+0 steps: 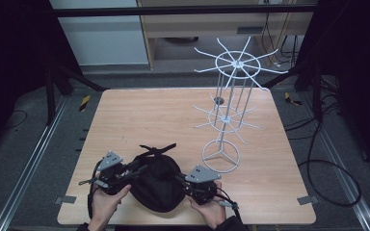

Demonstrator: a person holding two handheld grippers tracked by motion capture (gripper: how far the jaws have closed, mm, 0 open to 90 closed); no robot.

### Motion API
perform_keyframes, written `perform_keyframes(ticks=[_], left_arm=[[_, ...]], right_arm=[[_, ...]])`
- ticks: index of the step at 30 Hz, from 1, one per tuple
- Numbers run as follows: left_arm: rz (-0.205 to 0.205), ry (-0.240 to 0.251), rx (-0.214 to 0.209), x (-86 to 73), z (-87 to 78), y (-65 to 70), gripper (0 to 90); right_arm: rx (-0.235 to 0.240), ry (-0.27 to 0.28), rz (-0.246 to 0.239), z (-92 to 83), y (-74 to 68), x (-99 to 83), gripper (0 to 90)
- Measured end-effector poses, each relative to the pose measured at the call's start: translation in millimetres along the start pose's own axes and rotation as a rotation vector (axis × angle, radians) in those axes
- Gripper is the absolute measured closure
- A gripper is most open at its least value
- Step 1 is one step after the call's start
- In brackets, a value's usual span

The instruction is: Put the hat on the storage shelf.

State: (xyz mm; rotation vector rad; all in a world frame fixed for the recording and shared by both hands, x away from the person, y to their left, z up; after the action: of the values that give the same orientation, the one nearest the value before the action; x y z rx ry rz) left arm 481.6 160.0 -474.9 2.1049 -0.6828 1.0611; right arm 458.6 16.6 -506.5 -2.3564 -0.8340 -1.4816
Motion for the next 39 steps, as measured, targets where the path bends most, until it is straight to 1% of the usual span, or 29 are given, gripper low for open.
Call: perform_keyframes(ticks=[3,5,7,13,14,15,17,19,20,22,27,30,32,33,35,36,37,38,39], left_arm=[[-0.001,0.002,-0.020,6.0,12.8,10.1,52.0],[-0.004,0.011,-0.032,8.6,19.1,14.5,50.8],[-0.018,0.018,-0.055,11.2,28.0,19.8,48.3],[-0.022,0.029,-0.053,17.0,39.2,24.6,43.1],[-0.017,0.027,-0.047,17.6,40.7,25.1,42.0],[-0.010,0.025,-0.026,18.3,44.7,25.8,40.6],[-0.009,0.023,-0.019,18.0,46.6,25.8,39.7],[-0.013,0.009,-0.009,15.6,50.0,25.2,39.1],[-0.010,0.001,0.003,12.6,52.0,24.3,38.7],[-0.010,0.001,0.007,11.3,53.1,23.8,38.3],[-0.039,-0.008,0.007,6.9,56.0,21.0,34.9],[-0.058,-0.022,0.017,3.6,57.1,18.7,34.9],[-0.062,-0.022,0.019,2.8,57.5,18.3,35.2],[-0.074,-0.028,0.009,0.8,58.6,18.8,40.5],[-0.080,-0.032,0.008,0.0,59.1,19.0,45.3],[-0.102,-0.047,-0.007,-3.1,60.3,20.3,50.3],[-0.102,-0.047,-0.007,-3.1,60.3,20.3,53.1],[-0.108,-0.051,-0.012,-4.0,60.6,20.6,53.1],[-0.113,-0.053,-0.015,-4.5,60.6,20.9,57.8]], right_arm=[[0.007,0.000,-0.005,0.2,-1.4,-0.7,84.3],[0.006,-0.001,-0.006,0.6,-2.0,-0.9,84.3],[0.010,0.001,-0.010,0.8,-2.8,-1.3,84.2],[0.016,0.006,-0.018,0.8,-4.7,-1.1,84.3],[0.019,0.009,-0.020,0.9,-5.5,-0.8,84.3],[0.020,0.008,-0.023,1.1,-6.2,-0.9,84.2],[0.021,0.008,-0.024,1.2,-6.4,-1.2,84.2],[0.024,0.004,-0.030,1.5,-7.1,-2.1,84.3],[0.026,0.004,-0.033,1.7,-7.8,-2.3,84.3],[0.025,0.004,-0.036,1.8,-8.0,-2.4,84.3],[0.030,0.002,-0.044,2.2,-10.5,-3.1,84.4],[0.038,0.000,-0.055,2.3,-14.0,-3.5,84.4],[0.040,-0.001,-0.058,2.6,-14.9,-3.8,84.3],[0.043,-0.005,-0.063,3.2,-16.5,-4.6,84.3],[0.047,-0.007,-0.062,3.5,-17.3,-4.9,84.3],[0.054,-0.012,-0.064,4.3,-19.2,-5.7,84.3],[0.054,-0.012,-0.064,4.3,-19.2,-5.7,84.3],[0.056,-0.016,-0.064,4.7,-20.1,-6.3,84.2],[0.059,-0.019,-0.063,5.2,-20.9,-6.7,84.2]])
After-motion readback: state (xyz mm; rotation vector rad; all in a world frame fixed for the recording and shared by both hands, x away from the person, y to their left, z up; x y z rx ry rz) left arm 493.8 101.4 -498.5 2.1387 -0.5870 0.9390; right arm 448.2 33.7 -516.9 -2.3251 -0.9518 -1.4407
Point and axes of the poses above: each handheld gripper's, and its own axes: z roughly forward along the jaws, x roughly out of its top, y roughly to its right, the point moved 10 cm from there along z, roughly forward along the jaws, and after that the axes turned 14 degrees about -x, right-handed, at the moved point
